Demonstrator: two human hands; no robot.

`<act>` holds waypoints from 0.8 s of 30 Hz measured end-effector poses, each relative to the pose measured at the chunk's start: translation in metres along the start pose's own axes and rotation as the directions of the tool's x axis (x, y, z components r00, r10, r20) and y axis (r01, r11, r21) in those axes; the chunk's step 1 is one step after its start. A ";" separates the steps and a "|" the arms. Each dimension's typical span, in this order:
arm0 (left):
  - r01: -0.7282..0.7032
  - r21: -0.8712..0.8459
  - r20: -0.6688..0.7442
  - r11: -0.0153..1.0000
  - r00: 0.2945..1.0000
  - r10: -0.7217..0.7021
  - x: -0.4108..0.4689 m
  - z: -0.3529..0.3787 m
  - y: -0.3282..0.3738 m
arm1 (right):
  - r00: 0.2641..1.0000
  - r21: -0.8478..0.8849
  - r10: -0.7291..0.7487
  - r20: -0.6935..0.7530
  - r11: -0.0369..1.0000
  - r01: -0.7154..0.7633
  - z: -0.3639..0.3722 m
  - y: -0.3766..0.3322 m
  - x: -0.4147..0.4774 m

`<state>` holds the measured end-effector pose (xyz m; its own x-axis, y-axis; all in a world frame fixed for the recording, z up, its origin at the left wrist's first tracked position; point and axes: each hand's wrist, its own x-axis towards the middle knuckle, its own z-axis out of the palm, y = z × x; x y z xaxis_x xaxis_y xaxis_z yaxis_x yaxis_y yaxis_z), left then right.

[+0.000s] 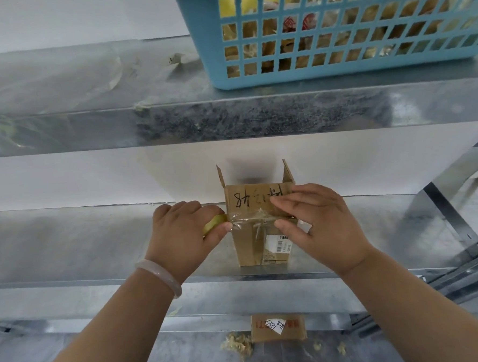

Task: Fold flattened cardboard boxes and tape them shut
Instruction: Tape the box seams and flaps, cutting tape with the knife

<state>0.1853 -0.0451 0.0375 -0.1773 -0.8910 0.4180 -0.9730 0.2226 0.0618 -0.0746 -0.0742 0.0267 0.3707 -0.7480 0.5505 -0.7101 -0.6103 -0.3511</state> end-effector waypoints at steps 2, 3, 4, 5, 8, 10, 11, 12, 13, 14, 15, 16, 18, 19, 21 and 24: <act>0.000 -0.001 0.011 1.000 1.000 0.000 0.000 0.000 -0.001 | 0.999 -0.054 -0.034 0.043 0.998 0.036 0.001 -0.005 0.007; -0.002 -0.001 0.011 1.000 1.000 0.002 0.000 0.000 -0.001 | 0.997 -0.064 -0.052 0.049 0.996 0.055 0.004 -0.006 0.008; -0.005 -0.002 0.011 1.000 1.000 0.005 -0.001 0.000 -0.001 | 0.997 -0.053 -0.059 0.040 0.997 0.061 0.009 -0.005 0.008; -0.007 -0.003 0.013 1.000 1.000 0.007 -0.001 0.001 -0.001 | 0.998 -0.030 -0.056 0.023 0.998 0.057 0.014 -0.005 0.006; -0.015 -0.013 0.004 1.000 1.000 0.015 -0.002 0.002 -0.001 | 0.999 0.003 -0.052 0.001 0.999 0.052 0.022 -0.006 0.002; -0.016 -0.018 0.003 1.000 1.000 0.016 -0.002 0.003 -0.003 | 0.998 -0.026 -0.056 0.026 0.998 0.057 0.019 -0.011 0.005; -0.015 -0.023 0.004 1.000 1.000 0.015 -0.002 0.003 -0.003 | 0.998 -0.059 -0.054 0.043 0.997 0.056 0.015 -0.013 0.007; -0.013 -0.029 0.004 1.000 1.000 0.013 -0.002 0.003 -0.004 | 0.997 -0.100 -0.049 0.059 0.994 0.054 0.010 -0.015 0.009; -0.009 -0.033 0.002 0.999 1.000 0.009 -0.002 0.003 -0.004 | 0.996 -0.143 -0.043 0.072 0.988 0.053 0.006 -0.018 0.011; -0.006 -0.032 -0.004 0.999 1.000 0.006 -0.001 0.003 -0.004 | 0.995 -0.179 -0.035 0.089 0.983 0.050 0.004 -0.022 0.014; -0.004 -0.030 -0.008 1.000 1.000 0.004 -0.001 0.004 -0.004 | 0.993 -0.203 -0.027 0.113 0.978 0.050 0.003 -0.027 0.018; -0.004 -0.028 -0.014 1.000 1.000 0.003 0.000 0.004 -0.003 | 0.990 -0.213 -0.029 0.141 0.975 0.059 0.004 -0.032 0.022; -0.004 -0.026 -0.019 1.000 1.000 0.003 0.001 0.005 -0.003 | 0.977 -0.204 -0.081 0.196 0.971 0.121 0.012 -0.042 0.029; -0.003 -0.025 -0.013 1.000 1.000 0.003 0.001 0.004 -0.003 | 0.970 -0.204 -0.107 0.218 0.967 0.153 0.017 -0.046 0.030; 0.000 -0.036 0.008 0.999 1.000 0.000 0.001 0.003 -0.005 | 0.964 -0.207 -0.105 0.244 0.966 0.157 0.025 -0.045 0.028; 0.068 -0.108 0.056 0.992 0.996 -0.062 0.001 0.001 -0.005 | 0.968 -0.188 -0.080 0.238 0.974 0.127 0.029 -0.041 0.024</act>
<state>0.1893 -0.0476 0.0364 -0.1244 -0.9239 0.3620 -0.9610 0.2031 0.1880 -0.0192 -0.0749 0.0327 0.5583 -0.7373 0.3804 -0.7570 -0.6403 -0.1301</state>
